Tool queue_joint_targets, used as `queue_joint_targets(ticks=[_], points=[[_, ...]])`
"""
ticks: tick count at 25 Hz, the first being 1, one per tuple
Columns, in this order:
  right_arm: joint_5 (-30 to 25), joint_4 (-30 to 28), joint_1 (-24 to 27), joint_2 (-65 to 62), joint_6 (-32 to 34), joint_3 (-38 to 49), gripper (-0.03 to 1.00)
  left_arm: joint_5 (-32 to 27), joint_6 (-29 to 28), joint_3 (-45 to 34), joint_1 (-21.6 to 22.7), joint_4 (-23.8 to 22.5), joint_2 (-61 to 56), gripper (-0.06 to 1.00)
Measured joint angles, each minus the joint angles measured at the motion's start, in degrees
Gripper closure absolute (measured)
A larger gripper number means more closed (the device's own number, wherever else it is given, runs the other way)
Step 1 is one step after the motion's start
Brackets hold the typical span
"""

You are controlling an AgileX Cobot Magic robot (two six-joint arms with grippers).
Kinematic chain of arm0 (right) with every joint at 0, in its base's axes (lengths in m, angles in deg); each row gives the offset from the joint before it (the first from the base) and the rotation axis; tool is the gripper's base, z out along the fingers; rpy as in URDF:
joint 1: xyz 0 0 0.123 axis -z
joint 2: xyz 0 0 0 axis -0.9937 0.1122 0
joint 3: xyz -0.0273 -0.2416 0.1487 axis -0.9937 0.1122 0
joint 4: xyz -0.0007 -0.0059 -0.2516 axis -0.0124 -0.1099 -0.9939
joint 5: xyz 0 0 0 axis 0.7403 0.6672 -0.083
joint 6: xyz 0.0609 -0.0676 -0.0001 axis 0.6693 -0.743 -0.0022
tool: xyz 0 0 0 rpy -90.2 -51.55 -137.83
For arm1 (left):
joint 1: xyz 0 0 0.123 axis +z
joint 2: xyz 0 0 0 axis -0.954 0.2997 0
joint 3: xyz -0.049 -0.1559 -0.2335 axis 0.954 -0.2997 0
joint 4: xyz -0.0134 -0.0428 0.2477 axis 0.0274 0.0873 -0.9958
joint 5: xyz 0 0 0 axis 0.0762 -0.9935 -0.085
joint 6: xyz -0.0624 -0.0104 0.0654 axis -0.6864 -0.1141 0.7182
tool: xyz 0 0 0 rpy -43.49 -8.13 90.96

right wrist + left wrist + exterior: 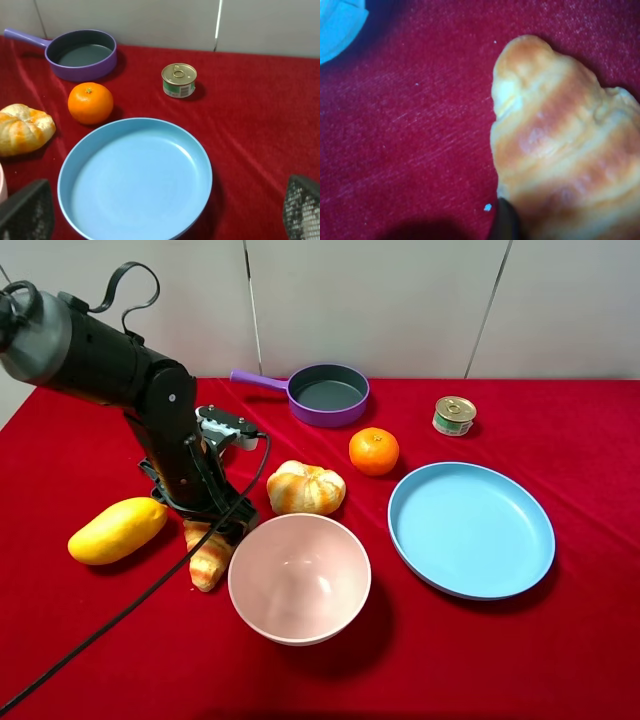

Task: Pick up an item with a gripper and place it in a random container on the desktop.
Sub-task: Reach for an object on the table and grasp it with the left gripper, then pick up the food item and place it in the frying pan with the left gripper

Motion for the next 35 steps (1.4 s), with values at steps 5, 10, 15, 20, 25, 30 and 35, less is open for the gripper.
queue_joint_targets(ticks=[5, 10, 15, 20, 25, 30, 35], points=[[0.00, 0.00, 0.00, 0.00, 0.00, 0.00, 0.27, -0.02, 0.00, 0.00, 0.00, 0.00, 0.00, 0.29], [0.00, 0.00, 0.00, 0.00, 0.00, 0.00, 0.27, -0.15, 0.04, 0.00, 0.00, 0.00, 0.00, 0.29], [0.00, 0.00, 0.00, 0.00, 0.00, 0.00, 0.27, -0.94, 0.04, 0.05, 0.00, 0.00, 0.00, 0.30], [0.00, 0.00, 0.00, 0.00, 0.00, 0.00, 0.27, -3.14, 0.04, 0.66, 0.00, 0.17, 0.00, 0.30], [0.00, 0.00, 0.00, 0.00, 0.00, 0.00, 0.27, -7.21, 0.04, 3.75, 0.00, 0.83, 0.00, 0.30], [0.00, 0.00, 0.00, 0.00, 0.00, 0.00, 0.27, -11.28, 0.04, 7.45, 0.00, 1.10, 0.00, 0.30], [0.00, 0.00, 0.00, 0.00, 0.00, 0.00, 0.27, -15.76, 0.04, 11.52, 0.00, 1.10, 0.00, 0.30]])
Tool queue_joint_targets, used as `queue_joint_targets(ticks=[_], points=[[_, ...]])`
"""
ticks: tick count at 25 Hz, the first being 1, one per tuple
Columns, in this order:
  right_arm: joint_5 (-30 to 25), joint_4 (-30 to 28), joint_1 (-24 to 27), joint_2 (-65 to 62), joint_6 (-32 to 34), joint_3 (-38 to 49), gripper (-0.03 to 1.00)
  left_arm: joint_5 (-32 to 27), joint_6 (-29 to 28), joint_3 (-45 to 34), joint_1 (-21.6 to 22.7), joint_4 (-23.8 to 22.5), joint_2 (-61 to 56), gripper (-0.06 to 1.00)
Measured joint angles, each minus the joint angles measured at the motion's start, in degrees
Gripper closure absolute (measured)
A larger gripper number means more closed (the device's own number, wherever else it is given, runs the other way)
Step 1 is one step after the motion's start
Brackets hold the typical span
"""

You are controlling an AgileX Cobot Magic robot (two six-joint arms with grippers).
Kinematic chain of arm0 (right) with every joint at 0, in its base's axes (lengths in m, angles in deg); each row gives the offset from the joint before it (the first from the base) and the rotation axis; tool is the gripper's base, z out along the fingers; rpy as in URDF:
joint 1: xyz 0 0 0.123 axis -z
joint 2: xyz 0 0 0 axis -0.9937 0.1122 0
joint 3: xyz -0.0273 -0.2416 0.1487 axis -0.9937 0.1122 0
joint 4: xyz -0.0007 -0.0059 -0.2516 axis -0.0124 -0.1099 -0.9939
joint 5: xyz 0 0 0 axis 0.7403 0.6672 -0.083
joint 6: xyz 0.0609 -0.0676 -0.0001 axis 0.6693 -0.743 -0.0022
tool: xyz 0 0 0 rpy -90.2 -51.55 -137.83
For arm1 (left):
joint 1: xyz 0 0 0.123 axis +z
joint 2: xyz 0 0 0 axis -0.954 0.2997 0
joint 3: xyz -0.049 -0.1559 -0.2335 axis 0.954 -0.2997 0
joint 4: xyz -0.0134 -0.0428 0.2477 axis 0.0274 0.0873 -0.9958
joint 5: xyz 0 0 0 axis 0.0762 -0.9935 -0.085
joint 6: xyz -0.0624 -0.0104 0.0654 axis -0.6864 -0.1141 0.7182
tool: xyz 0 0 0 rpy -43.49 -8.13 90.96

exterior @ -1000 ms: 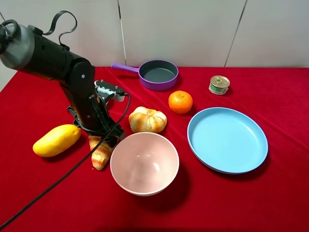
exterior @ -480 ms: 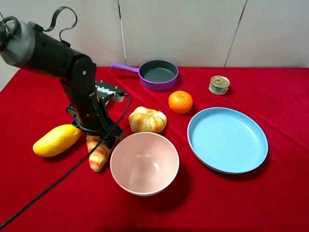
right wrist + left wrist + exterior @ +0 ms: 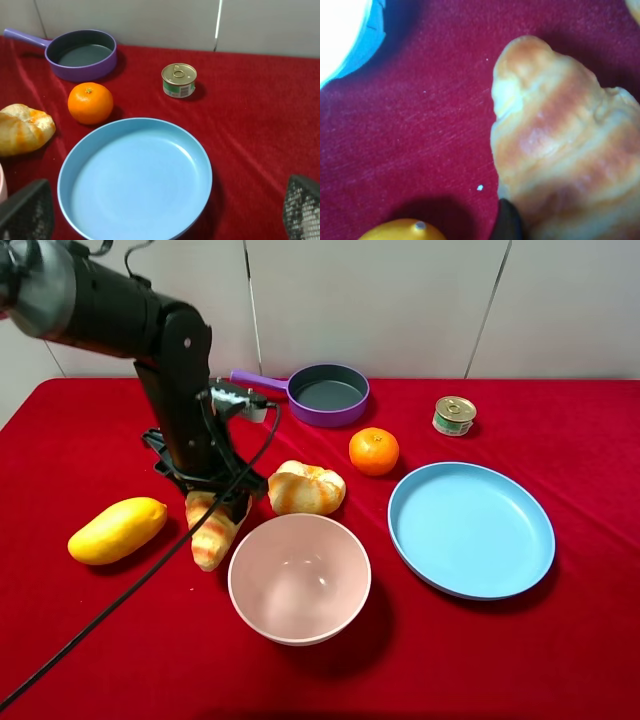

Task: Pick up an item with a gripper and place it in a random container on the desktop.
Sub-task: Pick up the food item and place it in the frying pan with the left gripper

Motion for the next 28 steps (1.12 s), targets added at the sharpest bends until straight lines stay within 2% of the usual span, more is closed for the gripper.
queue_joint_targets(ticks=[7, 15, 28], points=[[0.00, 0.00, 0.00, 0.00, 0.00, 0.00, 0.27, -4.52, 0.00, 5.79, 0.00, -0.20, 0.04, 0.30], [0.00, 0.00, 0.00, 0.00, 0.00, 0.00, 0.27, -9.46, 1.66, 13.17, 0.00, -3.12, 0.04, 0.30], [0.00, 0.00, 0.00, 0.00, 0.00, 0.00, 0.27, -12.82, 4.86, 24.38, 0.28, -4.14, 2.71, 0.30]])
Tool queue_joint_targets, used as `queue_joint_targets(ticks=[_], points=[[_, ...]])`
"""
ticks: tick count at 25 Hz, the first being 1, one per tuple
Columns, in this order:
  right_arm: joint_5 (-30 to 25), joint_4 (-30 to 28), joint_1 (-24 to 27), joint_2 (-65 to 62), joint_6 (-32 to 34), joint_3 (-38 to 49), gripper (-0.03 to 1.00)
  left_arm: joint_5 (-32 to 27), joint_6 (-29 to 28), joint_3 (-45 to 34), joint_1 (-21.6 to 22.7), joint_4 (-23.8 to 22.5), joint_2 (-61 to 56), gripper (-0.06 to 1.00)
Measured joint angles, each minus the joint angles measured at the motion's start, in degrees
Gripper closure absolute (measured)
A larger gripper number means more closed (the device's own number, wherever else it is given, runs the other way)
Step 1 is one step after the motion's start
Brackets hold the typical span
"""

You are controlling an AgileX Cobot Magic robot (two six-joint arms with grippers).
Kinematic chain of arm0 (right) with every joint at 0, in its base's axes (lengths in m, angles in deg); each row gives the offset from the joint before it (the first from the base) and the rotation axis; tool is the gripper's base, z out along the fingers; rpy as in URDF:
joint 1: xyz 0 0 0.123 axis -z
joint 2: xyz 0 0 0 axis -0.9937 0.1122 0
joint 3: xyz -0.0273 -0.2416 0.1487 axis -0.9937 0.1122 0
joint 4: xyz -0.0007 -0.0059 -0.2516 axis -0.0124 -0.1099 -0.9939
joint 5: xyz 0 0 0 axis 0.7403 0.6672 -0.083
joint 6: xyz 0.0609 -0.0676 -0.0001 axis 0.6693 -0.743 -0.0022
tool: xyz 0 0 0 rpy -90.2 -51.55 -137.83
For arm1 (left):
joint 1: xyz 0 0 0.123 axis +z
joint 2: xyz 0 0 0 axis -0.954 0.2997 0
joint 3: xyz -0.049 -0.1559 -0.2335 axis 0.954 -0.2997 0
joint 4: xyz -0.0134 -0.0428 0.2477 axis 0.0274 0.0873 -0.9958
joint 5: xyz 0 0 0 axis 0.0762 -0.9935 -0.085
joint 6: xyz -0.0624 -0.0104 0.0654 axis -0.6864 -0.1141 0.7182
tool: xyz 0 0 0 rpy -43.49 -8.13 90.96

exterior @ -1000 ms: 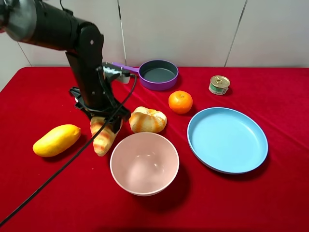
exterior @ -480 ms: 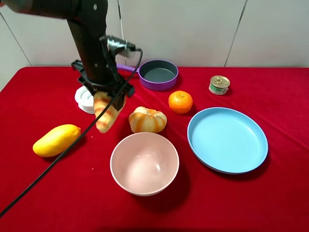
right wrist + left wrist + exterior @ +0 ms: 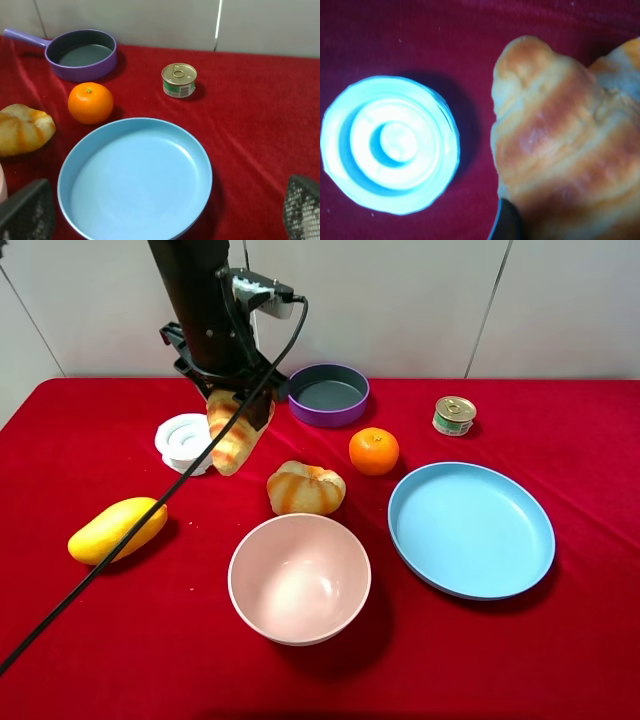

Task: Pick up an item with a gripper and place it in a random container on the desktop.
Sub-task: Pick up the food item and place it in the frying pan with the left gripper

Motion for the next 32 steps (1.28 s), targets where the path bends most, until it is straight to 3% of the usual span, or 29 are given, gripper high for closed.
queue_joint_targets(ticks=[19, 32], points=[[0.05, 0.00, 0.00, 0.00, 0.00, 0.00, 0.27, -4.65, 14.42, 20.56, 0.46, -0.27, 11.29, 0.30], [0.05, 0.00, 0.00, 0.00, 0.00, 0.00, 0.27, -1.49, 21.17, 28.35, 2.66, -0.38, 16.40, 0.30]])
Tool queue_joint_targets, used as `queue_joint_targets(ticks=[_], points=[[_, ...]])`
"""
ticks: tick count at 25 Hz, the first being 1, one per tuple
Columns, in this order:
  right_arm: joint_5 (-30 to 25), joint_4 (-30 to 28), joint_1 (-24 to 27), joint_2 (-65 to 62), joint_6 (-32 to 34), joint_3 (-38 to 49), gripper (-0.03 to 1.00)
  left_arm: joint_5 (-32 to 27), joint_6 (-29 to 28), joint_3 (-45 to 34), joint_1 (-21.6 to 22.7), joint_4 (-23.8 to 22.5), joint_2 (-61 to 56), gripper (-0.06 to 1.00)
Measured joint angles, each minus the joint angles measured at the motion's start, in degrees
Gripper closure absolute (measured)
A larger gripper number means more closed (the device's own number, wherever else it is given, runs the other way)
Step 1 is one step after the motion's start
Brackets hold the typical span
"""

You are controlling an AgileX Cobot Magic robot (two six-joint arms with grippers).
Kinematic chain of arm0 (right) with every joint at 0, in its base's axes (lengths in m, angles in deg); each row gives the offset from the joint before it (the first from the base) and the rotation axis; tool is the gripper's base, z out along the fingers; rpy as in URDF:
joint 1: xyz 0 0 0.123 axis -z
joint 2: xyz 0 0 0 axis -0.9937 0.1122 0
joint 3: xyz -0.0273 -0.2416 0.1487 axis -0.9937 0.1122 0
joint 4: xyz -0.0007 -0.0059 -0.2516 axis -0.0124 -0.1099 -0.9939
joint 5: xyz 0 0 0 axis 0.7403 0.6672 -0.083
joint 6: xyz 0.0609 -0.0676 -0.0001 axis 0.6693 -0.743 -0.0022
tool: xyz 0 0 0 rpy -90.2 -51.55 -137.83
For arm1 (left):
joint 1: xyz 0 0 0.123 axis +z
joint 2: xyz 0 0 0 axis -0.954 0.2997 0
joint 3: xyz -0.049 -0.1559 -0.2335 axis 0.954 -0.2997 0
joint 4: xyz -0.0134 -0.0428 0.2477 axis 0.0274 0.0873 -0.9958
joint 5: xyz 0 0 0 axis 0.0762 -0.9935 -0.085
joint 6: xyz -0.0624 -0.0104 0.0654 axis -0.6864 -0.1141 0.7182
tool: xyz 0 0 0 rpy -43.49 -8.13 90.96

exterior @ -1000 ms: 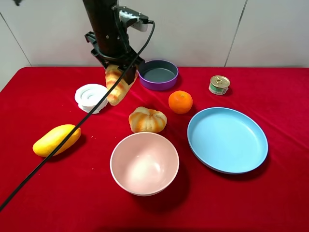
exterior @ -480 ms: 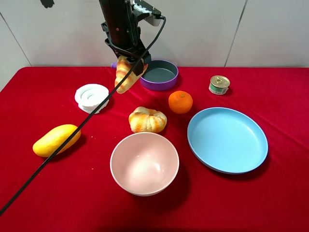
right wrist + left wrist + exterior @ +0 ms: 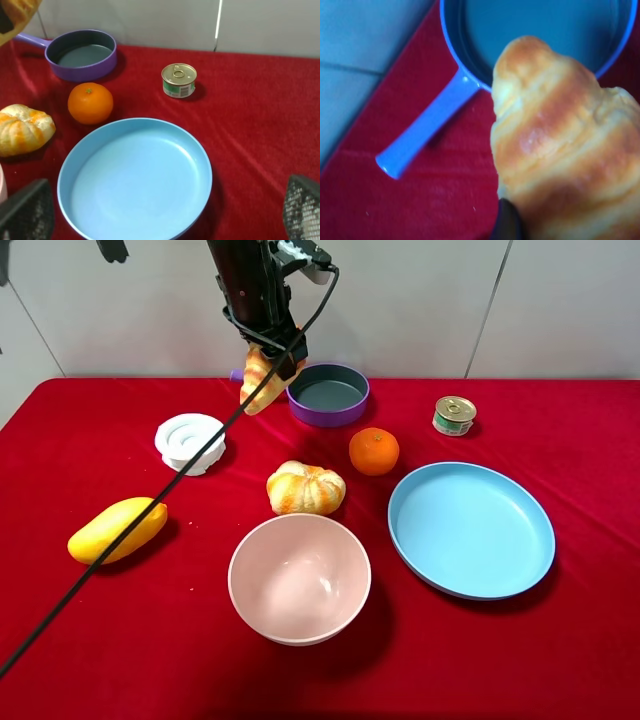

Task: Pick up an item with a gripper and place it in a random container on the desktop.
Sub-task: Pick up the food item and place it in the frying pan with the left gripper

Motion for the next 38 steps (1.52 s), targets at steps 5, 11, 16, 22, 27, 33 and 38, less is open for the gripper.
queue_joint_targets(ticks=[5, 11, 16, 22, 27, 33, 38], points=[[0.00, 0.00, 0.00, 0.00, 0.00, 0.00, 0.27, 1.53, 1.52, 2.73, 0.02, 0.04, 1.93, 0.30], [0.00, 0.00, 0.00, 0.00, 0.00, 0.00, 0.27, 7.32, 3.16, 3.69, 0.02, 0.04, 4.19, 0.30], [0.00, 0.00, 0.00, 0.00, 0.00, 0.00, 0.27, 12.69, 5.44, 3.97, 0.02, 0.04, 6.00, 0.30], [0.00, 0.00, 0.00, 0.00, 0.00, 0.00, 0.27, 19.06, 6.85, 3.97, 0.02, 0.04, 7.99, 0.30], [0.00, 0.00, 0.00, 0.00, 0.00, 0.00, 0.27, 23.31, 7.40, 4.02, 0.02, -0.01, 9.54, 0.30], [0.00, 0.00, 0.00, 0.00, 0.00, 0.00, 0.27, 28.28, 7.52, 4.02, 0.02, -0.01, 10.87, 0.30], [0.00, 0.00, 0.00, 0.00, 0.00, 0.00, 0.27, 32.04, 8.45, 4.06, 0.02, -0.17, 11.39, 0.30]])
